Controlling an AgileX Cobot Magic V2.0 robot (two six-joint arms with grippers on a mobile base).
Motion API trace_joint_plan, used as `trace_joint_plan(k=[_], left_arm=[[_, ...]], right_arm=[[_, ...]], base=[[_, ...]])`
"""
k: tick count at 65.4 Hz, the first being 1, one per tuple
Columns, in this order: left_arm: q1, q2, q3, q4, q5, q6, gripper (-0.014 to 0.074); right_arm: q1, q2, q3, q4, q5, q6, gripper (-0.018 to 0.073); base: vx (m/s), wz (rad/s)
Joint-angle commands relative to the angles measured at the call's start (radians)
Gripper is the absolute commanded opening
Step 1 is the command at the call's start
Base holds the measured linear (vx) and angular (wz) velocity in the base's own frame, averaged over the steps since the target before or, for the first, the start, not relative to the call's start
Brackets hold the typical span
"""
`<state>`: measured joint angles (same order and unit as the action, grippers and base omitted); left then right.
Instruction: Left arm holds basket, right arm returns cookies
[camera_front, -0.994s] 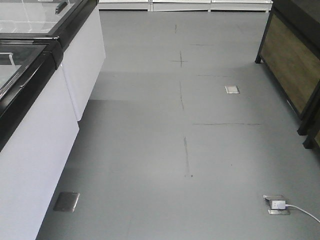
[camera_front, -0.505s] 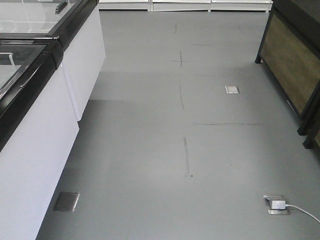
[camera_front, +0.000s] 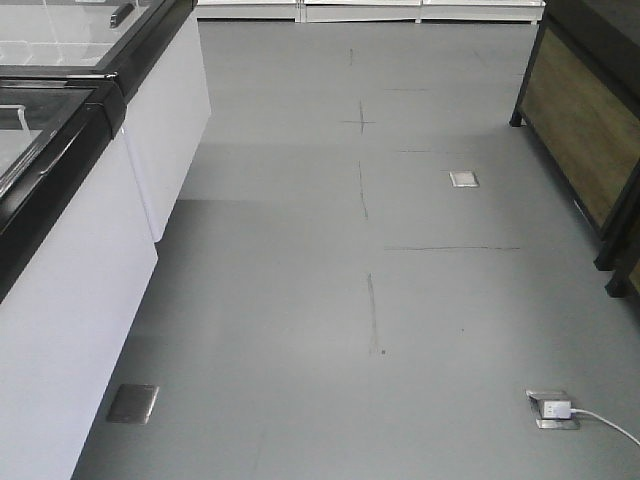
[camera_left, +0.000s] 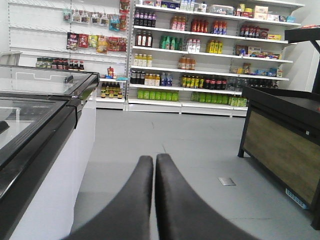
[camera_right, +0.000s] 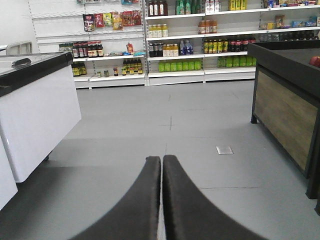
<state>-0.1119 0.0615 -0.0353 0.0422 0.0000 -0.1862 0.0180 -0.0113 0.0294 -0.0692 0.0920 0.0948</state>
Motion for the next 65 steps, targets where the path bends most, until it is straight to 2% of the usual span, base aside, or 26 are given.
trace_joint_plan(k=[1, 7, 16, 26, 34, 40, 43, 51, 57, 65], left_arm=[[-0.004, 0.104, -0.108, -0.007, -0.044, -0.016, -0.0006], [-0.004, 0.211, -0.195, -0.007, 0.0, -0.016, -0.0006], [-0.004, 0.34, -0.288, -0.007, 0.124, -0.016, -0.0006], [-0.004, 0.415, -0.287, -0.007, 0.142, -0.017, -0.0006], [-0.004, 0.429, -0.288, -0.042, 0.227, -0.02, -0.0006], [-0.004, 0.429, -0.291, -0.054, 0.241, -0.02, -0.0003], [-0.004, 0.429, -0.297, -0.054, 0.242, -0.039, 0.0], [-0.004, 0.43, -0.35, -0.05, 0.262, -0.152, 0.0033], [-0.004, 0.443, -0.398, -0.027, 0.285, -0.202, 0.0091], [-0.004, 0.477, -0.475, 0.045, 0.354, -0.257, 0.0209]], right_arm=[[-0.002, -0.01, -0.001, -0.01, -0.077, -0.002, -0.0009], [-0.002, -0.01, -0.001, -0.01, -0.077, -0.002, -0.0009], [-0.002, -0.01, -0.001, -0.01, -0.077, -0.002, -0.0009], [-0.002, -0.01, -0.001, -0.01, -0.076, -0.002, -0.0009], [-0.002, -0.01, -0.001, -0.01, -0.077, -0.002, -0.0009], [-0.002, -0.01, -0.001, -0.01, -0.077, -0.002, -0.0009], [-0.002, -0.01, -0.001, -0.01, -0.077, -0.002, -0.0009], [-0.002, -0.01, -0.001, -0.01, -0.077, -0.002, -0.0009], [-0.002, -0.01, -0.001, -0.01, -0.077, -0.002, -0.0009], [-0.002, -0.01, -0.001, -0.01, -0.077, -0.002, -0.0009]], base=[[0.0, 0.0], [0.0, 0.0], [0.0, 0.0], [0.0, 0.0], [0.0, 0.0], [0.0, 0.0], [0.0, 0.0], [0.0, 0.0], [0.0, 0.0], [0.0, 0.0]])
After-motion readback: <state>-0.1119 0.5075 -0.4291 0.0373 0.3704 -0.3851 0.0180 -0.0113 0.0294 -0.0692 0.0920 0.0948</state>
